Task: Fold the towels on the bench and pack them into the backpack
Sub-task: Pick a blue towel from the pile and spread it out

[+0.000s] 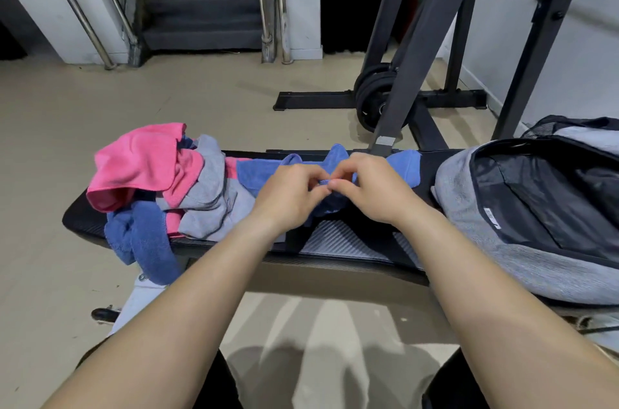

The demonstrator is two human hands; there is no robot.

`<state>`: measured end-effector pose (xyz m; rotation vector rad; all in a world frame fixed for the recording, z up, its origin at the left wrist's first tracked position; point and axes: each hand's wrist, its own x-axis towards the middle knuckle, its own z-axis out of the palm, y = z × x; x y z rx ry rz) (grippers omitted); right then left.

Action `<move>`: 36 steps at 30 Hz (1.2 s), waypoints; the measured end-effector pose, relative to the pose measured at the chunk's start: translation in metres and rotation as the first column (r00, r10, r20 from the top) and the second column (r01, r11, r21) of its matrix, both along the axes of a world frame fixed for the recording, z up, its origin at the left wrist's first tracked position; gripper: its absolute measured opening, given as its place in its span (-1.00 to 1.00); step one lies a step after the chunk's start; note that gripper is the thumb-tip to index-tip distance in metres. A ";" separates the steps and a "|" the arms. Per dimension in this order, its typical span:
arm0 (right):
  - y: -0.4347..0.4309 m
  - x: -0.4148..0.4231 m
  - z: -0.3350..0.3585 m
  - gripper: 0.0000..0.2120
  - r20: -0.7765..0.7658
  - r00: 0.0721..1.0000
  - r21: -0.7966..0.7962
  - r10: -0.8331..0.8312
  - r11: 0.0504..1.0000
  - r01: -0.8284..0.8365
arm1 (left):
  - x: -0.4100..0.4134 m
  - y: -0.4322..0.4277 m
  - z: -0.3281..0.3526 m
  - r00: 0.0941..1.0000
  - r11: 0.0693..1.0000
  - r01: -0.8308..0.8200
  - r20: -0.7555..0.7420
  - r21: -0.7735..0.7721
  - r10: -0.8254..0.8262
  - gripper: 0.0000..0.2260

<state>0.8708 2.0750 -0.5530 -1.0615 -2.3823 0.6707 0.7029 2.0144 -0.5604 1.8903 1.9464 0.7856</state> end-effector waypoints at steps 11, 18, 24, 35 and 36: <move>0.021 0.038 -0.009 -0.94 0.023 0.985 -0.075 -0.170 0.982 0.172 | -0.041 0.003 0.007 0.967 0.964 -0.256 0.023 0.073 0.255 -0.91; 0.027 0.057 -0.004 -0.96 -0.088 0.955 -0.136 -0.282 0.954 0.269 | -0.058 0.002 0.004 0.935 0.934 -0.354 0.014 0.054 0.354 -0.90; 0.026 0.055 -0.008 -0.89 -0.140 0.906 -0.241 -0.399 0.902 0.360 | -0.049 -0.003 0.006 0.929 0.936 -0.351 0.117 -0.027 0.351 -0.84; -0.011 0.009 -0.004 -0.86 -0.239 0.940 -0.294 -0.244 0.941 0.170 | 0.003 -0.016 0.011 0.929 0.994 -0.062 0.360 -0.086 0.089 -0.84; -0.014 0.007 -0.004 -0.88 -0.230 0.946 -0.282 -0.227 0.946 0.158 | 0.004 -0.017 0.012 0.933 0.995 -0.042 0.352 -0.091 0.072 -0.80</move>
